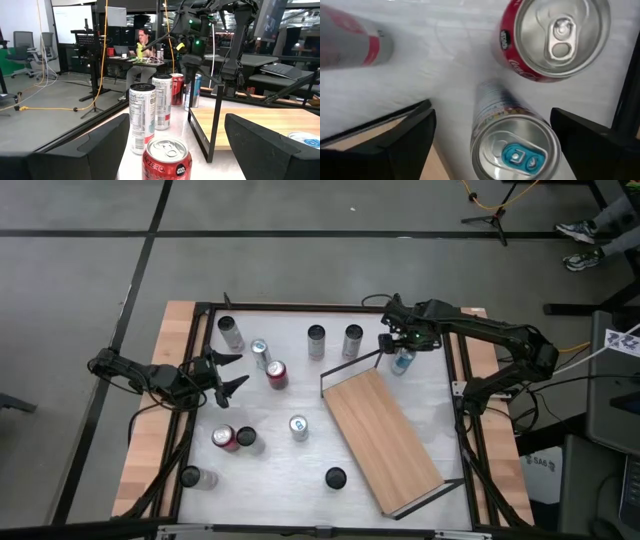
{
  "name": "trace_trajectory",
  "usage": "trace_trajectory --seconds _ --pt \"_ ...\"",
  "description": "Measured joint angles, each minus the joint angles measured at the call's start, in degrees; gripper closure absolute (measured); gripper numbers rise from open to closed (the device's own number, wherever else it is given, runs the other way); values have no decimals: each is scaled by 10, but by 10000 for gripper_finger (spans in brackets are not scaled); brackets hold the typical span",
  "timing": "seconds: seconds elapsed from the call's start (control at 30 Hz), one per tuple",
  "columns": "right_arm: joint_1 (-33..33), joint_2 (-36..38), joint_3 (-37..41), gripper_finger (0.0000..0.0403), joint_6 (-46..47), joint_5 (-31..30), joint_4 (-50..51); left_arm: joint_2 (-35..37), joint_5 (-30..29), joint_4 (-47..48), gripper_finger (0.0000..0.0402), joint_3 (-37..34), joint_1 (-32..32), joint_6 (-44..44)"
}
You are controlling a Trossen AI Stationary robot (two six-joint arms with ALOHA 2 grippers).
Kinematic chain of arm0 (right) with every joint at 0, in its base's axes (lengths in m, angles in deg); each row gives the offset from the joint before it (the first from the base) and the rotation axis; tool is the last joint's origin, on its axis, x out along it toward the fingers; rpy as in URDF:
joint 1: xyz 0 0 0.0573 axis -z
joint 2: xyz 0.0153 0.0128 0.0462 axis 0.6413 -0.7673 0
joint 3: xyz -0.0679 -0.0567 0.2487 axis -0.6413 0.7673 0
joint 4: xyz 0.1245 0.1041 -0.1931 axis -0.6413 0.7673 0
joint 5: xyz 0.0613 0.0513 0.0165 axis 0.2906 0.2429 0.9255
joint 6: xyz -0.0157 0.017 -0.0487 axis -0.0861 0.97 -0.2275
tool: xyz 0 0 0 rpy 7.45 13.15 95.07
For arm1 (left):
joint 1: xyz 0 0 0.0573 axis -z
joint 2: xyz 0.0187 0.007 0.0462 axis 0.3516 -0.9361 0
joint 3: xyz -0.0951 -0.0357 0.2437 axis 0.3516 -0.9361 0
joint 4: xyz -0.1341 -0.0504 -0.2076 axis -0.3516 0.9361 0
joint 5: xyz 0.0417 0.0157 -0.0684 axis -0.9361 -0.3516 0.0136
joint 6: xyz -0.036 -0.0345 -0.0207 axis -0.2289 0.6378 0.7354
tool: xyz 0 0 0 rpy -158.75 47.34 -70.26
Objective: Place canned beverage on shelf
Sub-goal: Put the blue soda can on the shelf
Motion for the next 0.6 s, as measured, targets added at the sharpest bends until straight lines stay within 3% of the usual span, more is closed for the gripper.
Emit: trace_trajectory --seconds 0.6 --pt "0 0 0 22 -152 0 12 0 0 0 80 0 0 0"
